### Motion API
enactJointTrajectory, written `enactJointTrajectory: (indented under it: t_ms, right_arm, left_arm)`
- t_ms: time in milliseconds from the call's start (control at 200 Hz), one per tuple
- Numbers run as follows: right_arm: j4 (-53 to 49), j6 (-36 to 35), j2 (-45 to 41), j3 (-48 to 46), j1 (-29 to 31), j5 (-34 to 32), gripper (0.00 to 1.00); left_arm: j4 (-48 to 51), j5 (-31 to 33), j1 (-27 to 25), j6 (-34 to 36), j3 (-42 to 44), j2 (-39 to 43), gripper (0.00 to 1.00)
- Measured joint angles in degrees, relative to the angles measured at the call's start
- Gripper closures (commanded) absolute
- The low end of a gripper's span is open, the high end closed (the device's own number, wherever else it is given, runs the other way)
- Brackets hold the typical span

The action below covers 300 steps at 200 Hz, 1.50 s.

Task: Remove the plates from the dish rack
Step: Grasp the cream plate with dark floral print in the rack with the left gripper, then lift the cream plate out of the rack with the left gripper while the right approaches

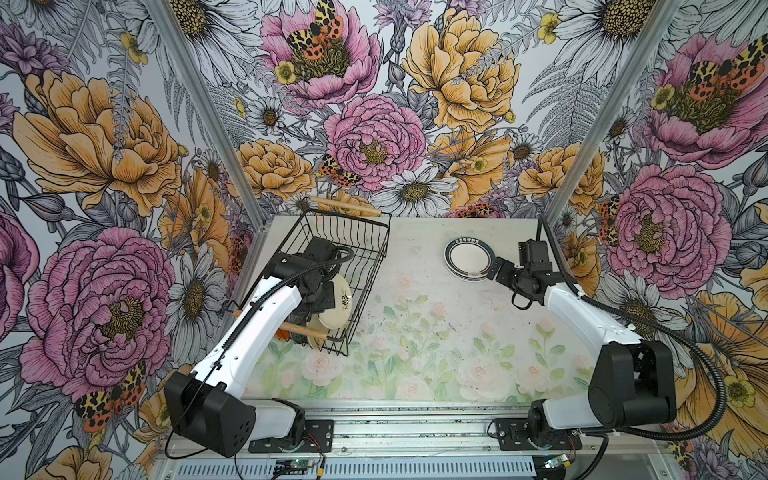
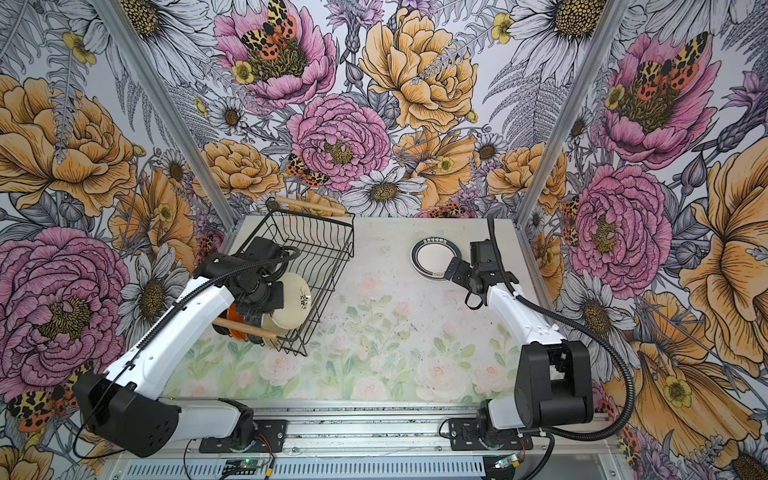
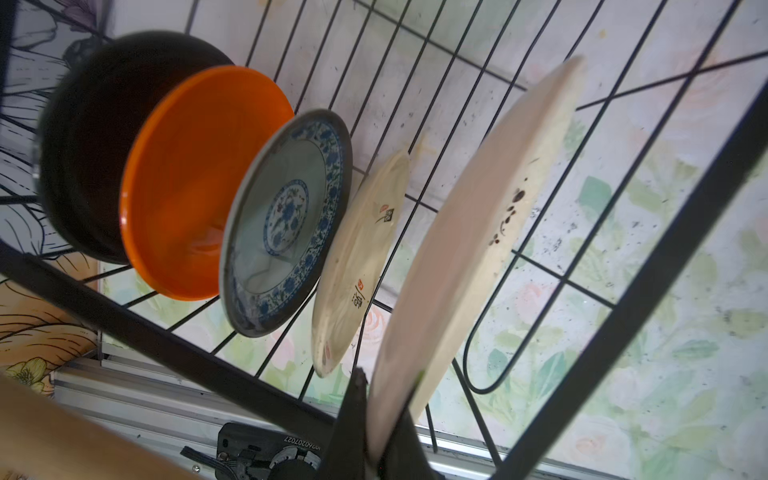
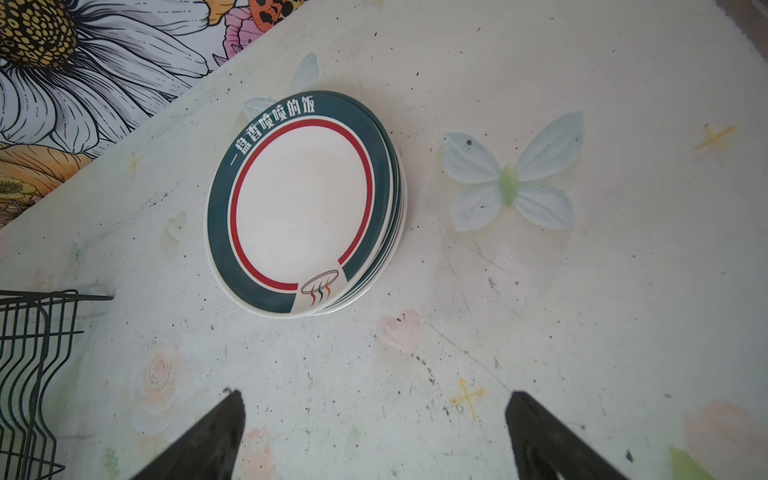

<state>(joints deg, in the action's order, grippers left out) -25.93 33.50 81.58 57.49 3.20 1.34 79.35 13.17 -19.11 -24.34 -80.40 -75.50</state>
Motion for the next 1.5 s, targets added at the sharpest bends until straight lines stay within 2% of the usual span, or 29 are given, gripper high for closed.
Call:
enactJointTrajectory:
  t_ms: [210, 375, 475, 610, 726, 856, 1076, 1366, 1501]
  right_arm:
    - [0.00, -0.17, 0.02, 0.59, 0.00, -0.11, 0.01]
    - [-0.02, -1.09, -0.17, 0.81, 0.74, -2.40, 0.00]
    - [0.04, -1.99, -1.66, 0.59, 1.42, -4.72, 0.01]
    - [0.90, -3.10, -5.57, -1.07, 1.77, -6.58, 0.01]
    - [1.86, -3.65, -7.37, -1.95, 1.77, -6.93, 0.00]
    - [3.65, -4.22, -9.16, -4.59, 1.77, -5.97, 0.01]
    - [9.31, -3.82, -13.22, -10.71, 1.77, 0.46, 0.00]
    - [24.50, 1.84, -13.20, -15.08, 1.77, 17.11, 0.01]
    - [34.14, 6.95, -11.52, -17.29, 2.16, 24.04, 0.06]
  left_arm:
    - [-0.39, 7.04, 1.70, 2.27, -14.45, 2.32, 1.00]
    - [-5.81, 9.66, 4.74, -0.13, -16.76, 5.68, 1.00]
    - [-11.06, 9.92, 5.60, -4.42, -13.27, 8.59, 1.00]
    - [-22.40, 7.28, 5.16, -11.96, -2.51, 12.79, 1.00]
    - [-33.53, 4.11, 3.43, -19.15, 7.82, 14.80, 1.00]
    - [-43.91, 2.43, 0.55, -26.36, 15.82, 14.80, 1.00]
    - [-58.73, 1.25, -3.45, -35.65, 25.05, 14.32, 1.00]
    - [-67.30, -9.40, -6.71, -39.56, 19.78, 1.68, 1.00]
    - [-70.42, -14.53, -9.31, -41.83, 18.82, -3.48, 1.00]
